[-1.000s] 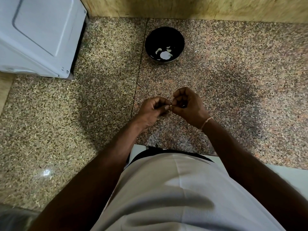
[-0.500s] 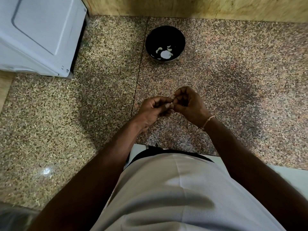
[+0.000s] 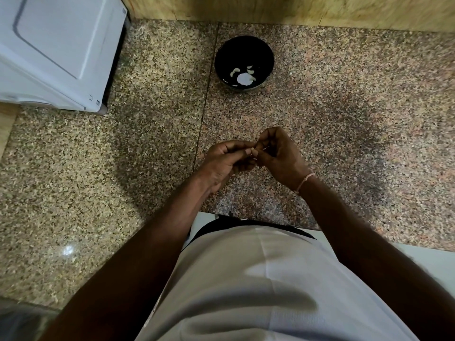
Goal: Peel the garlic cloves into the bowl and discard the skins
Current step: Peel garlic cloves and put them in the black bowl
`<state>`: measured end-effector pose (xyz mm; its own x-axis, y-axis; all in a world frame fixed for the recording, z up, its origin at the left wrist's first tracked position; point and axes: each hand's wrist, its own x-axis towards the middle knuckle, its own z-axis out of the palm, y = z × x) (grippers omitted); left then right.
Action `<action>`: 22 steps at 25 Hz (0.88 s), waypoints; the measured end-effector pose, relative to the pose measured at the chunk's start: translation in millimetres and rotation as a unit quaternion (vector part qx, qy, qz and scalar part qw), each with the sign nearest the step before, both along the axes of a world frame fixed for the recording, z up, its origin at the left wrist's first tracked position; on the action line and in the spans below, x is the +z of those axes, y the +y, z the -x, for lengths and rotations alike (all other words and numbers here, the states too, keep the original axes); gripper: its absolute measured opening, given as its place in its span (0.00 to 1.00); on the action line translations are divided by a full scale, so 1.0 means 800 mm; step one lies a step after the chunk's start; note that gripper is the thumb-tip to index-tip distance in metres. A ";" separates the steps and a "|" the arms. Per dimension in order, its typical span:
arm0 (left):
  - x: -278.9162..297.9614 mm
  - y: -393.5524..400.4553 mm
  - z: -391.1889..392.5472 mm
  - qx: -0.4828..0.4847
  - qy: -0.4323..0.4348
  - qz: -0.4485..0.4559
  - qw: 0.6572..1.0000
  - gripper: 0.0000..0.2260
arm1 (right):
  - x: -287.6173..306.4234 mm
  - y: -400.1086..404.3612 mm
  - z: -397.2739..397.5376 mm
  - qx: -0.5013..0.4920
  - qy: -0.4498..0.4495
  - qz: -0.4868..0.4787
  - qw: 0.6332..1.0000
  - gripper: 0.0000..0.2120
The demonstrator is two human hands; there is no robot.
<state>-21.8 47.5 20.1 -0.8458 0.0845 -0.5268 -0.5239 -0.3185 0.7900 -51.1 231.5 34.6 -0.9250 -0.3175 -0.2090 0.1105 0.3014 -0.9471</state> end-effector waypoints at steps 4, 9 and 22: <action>0.001 0.006 0.001 0.021 -0.018 -0.013 1.000 0.05 | 0.000 -0.001 0.000 -0.004 0.009 -0.005 1.000 0.14; -0.003 0.013 -0.003 0.035 -0.041 -0.025 0.998 0.04 | -0.002 -0.001 -0.003 -0.002 0.005 0.001 1.000 0.14; -0.021 0.011 0.003 0.120 -0.075 -0.045 0.989 0.04 | -0.010 0.000 -0.012 0.014 -0.023 -0.009 1.000 0.13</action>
<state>-24.2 56.0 3.3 -0.7597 -0.0579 -0.6477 -0.5340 -0.5131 0.6720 -41.8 231.3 26.6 -0.9048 -0.3400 -0.2563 0.1445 0.3212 -0.9359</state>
